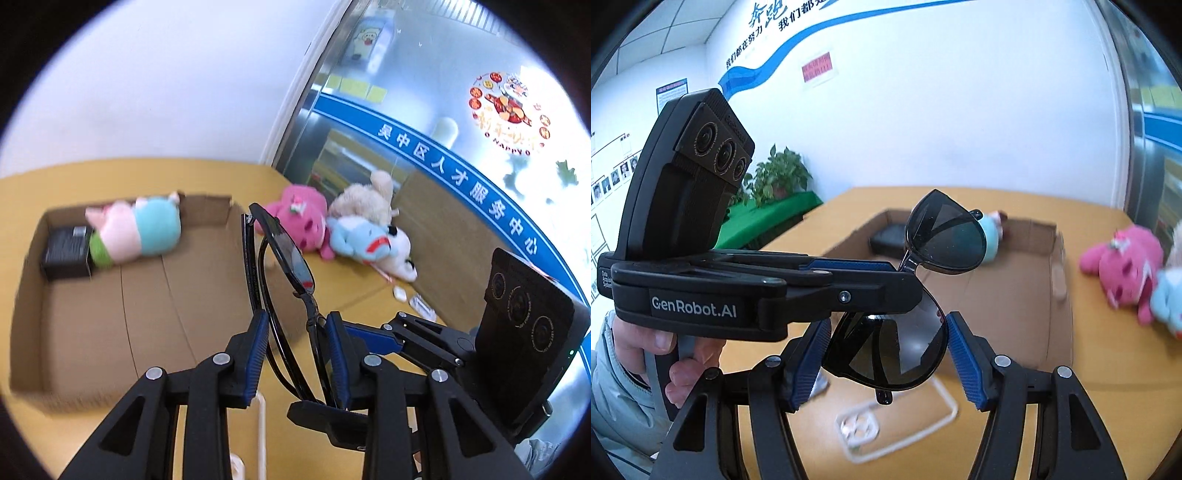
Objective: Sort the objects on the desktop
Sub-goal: 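Carry the sunglasses over the cardboard box with both tools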
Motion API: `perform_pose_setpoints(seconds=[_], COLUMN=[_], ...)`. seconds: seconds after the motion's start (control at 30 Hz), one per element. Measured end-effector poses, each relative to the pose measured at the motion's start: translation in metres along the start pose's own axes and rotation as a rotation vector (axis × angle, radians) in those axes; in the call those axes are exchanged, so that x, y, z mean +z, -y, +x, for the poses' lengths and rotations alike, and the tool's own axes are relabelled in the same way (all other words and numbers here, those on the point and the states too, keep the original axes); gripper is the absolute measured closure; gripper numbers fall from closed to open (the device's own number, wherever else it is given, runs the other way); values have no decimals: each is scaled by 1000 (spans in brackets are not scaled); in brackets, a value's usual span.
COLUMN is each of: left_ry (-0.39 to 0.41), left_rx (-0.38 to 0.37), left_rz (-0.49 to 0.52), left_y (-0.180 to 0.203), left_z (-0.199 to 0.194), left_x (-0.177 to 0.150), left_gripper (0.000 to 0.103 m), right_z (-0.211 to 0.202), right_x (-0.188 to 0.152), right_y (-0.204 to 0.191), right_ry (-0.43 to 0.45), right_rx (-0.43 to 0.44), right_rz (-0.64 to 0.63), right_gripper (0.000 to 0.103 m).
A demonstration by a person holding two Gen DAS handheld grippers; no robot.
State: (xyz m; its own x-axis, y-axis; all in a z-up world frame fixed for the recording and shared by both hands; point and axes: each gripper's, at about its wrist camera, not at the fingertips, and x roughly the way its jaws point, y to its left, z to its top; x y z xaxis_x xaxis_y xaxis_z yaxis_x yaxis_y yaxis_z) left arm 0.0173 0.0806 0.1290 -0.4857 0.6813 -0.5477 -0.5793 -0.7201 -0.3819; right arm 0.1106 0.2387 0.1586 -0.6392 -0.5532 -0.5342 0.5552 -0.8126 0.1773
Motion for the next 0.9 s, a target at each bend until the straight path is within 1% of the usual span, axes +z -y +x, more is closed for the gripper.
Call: perform_pose_setpoints(seconds=[0.17,0.23,0.33,0.43,0.57,0.77,0.83,0.9], left_ry=[26,26,8,-12,-53,-145,-170,-210], left_rx=[-19,-32,-56,-80,-97,-110,-97,-72], left_rz=[45,46,7,-37,-103,-213,-241,-258], left_y=[-12,-23,-46,-72,-102,-145,-153,-159], left_z=[18,30,57,88,131,203,223,242], left_x=[51,68,89,99,108,116,114,110], left_gripper=[74,75,75,75,75,75,75,75], right_z=[24,34,59,91,136,202,222,236], right_x=[47,60,82,100,110,109,102,93], right_y=[33,47,74,102,140,197,219,229], right_ry=[21,26,-5,-60,-126,-233,-263,-305], right_rx=[6,10,9,-2,-2,-8,-10,-4], right_rz=[1,4,7,15,48,122,160,196], right_gripper=[41,41,41,43,44,44,44,44])
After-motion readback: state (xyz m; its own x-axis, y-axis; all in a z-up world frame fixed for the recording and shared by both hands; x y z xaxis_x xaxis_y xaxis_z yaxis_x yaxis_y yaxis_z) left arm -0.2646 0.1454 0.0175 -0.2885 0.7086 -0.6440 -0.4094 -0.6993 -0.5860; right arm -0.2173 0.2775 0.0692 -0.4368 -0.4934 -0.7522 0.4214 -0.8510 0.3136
